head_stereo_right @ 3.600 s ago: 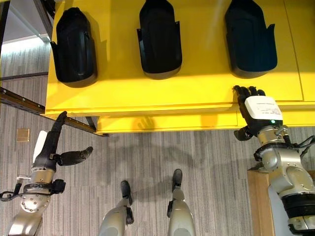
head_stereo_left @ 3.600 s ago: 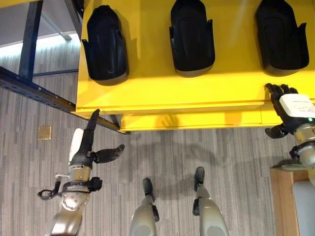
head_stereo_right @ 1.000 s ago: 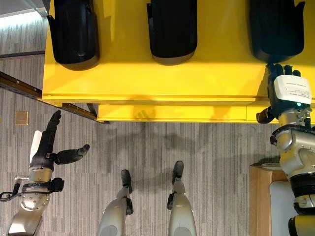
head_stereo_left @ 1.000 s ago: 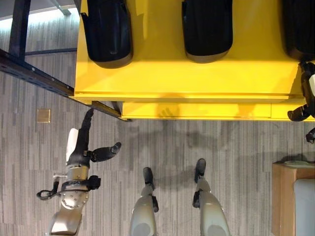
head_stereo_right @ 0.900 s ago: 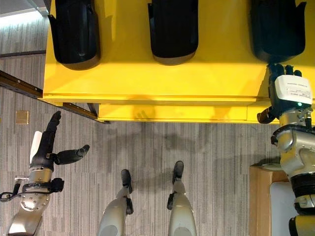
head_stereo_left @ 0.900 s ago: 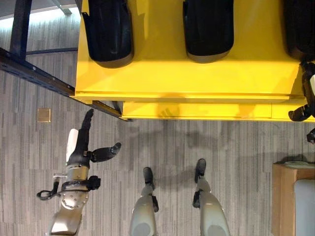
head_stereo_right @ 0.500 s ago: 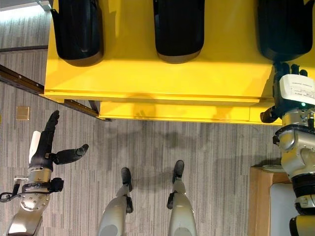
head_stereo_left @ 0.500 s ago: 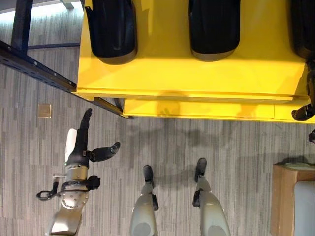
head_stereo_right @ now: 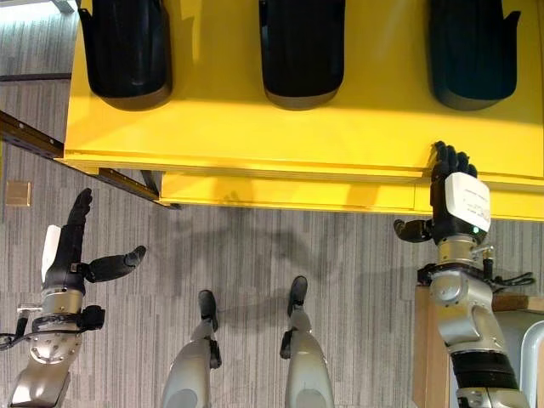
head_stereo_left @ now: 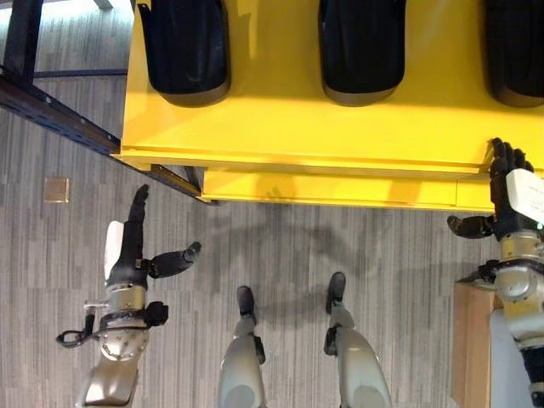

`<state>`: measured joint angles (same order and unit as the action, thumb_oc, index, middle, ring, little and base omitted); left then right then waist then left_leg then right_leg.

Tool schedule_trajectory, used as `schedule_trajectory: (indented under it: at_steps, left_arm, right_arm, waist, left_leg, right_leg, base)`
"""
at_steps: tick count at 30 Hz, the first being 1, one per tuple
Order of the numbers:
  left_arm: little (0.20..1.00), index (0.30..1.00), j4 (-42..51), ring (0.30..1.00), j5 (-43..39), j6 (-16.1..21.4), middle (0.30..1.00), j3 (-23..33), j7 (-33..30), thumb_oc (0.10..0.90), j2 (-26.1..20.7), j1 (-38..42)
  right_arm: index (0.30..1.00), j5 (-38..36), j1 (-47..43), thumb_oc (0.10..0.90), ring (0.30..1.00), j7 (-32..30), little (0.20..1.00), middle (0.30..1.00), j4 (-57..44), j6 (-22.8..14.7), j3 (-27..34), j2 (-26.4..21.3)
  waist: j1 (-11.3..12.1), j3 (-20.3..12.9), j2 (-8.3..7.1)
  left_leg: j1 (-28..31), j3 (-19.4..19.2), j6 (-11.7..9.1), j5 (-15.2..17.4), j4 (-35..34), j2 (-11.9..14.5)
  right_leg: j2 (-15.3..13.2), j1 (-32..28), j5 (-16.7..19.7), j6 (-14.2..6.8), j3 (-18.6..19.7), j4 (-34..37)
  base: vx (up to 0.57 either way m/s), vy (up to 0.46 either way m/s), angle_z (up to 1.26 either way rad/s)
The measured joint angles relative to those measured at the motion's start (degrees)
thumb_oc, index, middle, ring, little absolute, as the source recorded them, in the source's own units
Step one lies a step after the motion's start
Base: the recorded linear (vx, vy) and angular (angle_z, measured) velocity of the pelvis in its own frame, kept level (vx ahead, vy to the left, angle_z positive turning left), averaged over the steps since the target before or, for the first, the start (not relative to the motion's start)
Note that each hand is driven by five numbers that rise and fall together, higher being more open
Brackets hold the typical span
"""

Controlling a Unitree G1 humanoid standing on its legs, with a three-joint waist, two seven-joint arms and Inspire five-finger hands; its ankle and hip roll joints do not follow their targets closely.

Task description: Move parts from the plastic box to the shelf.

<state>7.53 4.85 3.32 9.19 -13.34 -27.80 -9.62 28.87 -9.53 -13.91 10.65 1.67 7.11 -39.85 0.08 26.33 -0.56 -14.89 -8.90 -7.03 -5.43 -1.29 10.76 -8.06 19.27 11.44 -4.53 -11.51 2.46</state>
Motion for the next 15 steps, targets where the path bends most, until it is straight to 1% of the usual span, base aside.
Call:
schedule_trajectory:
  at_steps: [3,7,8,10,13,15]
  left_arm:
    - [1.000,1.000,0.01,1.000,0.03,-0.66,1.000,0.02,-0.02,0.900,0.00,-0.40]
    - [1.000,1.000,0.05,1.000,0.07,-0.88,1.000,0.05,-0.05,0.900,0.00,-0.81]
    - [1.000,1.000,0.63,1.000,0.07,-0.89,1.000,0.11,-0.18,0.900,-0.02,-1.03]
    - [1.000,1.000,1.88,1.000,0.08,-0.90,1.000,0.11,-0.21,0.900,-0.04,-1.27]
    - [1.000,1.000,3.78,1.000,0.14,-0.90,1.000,0.11,-0.30,0.900,-0.04,-1.46]
    - [1.000,1.000,4.24,1.000,0.60,-0.89,1.000,0.09,-0.34,0.900,-0.04,-1.43]
  right_arm:
    - [1.000,-0.88,1.74,0.900,1.000,-0.18,1.000,1.000,-1.39,-0.17,0.06,0.64]
    - [1.000,-1.68,3.64,0.900,1.000,-0.30,1.000,1.000,-2.13,-1.07,0.23,1.99]
    - [1.000,-2.62,5.73,0.900,1.000,-0.22,1.000,1.000,-4.29,-1.14,0.69,3.97]
    - [1.000,-3.19,8.08,0.900,1.000,-0.32,1.000,1.000,-6.40,-1.34,0.62,5.57]
    - [1.000,-3.20,11.14,0.900,1.000,1.34,1.000,1.000,-8.43,-1.64,-0.62,5.70]
    - [1.000,-3.17,11.98,0.900,1.000,1.89,1.000,1.000,-8.43,-1.65,-2.36,5.73]
  waist:
    - [0.02,-0.03,-0.30]
    - [-0.10,-0.08,-1.45]
    - [-0.10,-0.05,-1.99]
    - [-0.35,-0.05,-2.55]
    - [-0.33,-0.07,-3.18]
    - [-1.04,-0.03,-3.46]
  left_leg:
    - [0.01,0.07,0.02,-0.12,0.07,0.04]
    - [0.07,0.05,0.00,-0.14,0.33,0.04]
    - [0.08,0.07,0.01,-0.14,0.40,0.08]
    - [0.15,0.01,0.01,-0.14,0.49,0.01]
    - [0.18,-0.01,0.00,-0.14,0.64,0.08]
    - [0.40,-0.02,0.00,-0.14,0.79,0.09]
  right_leg:
    - [0.04,0.00,0.01,0.01,0.00,-0.15]
    - [0.02,0.00,0.04,0.04,0.05,-0.43]
    - [0.03,0.00,0.03,0.04,0.05,-0.57]
    - [-0.05,0.00,0.04,0.04,0.14,-0.70]
    - [0.00,-0.05,0.08,0.08,0.19,-0.78]
    - [0.00,-0.37,0.17,0.16,0.23,-0.77]
  base:
    - [0.00,0.000,0.00]
    - [-0.03,0.016,0.00]
    - [-0.04,0.019,0.00]
    - [-0.04,0.017,-0.01]
    - [-0.01,0.004,0.00]
    - [-0.03,0.018,-0.01]
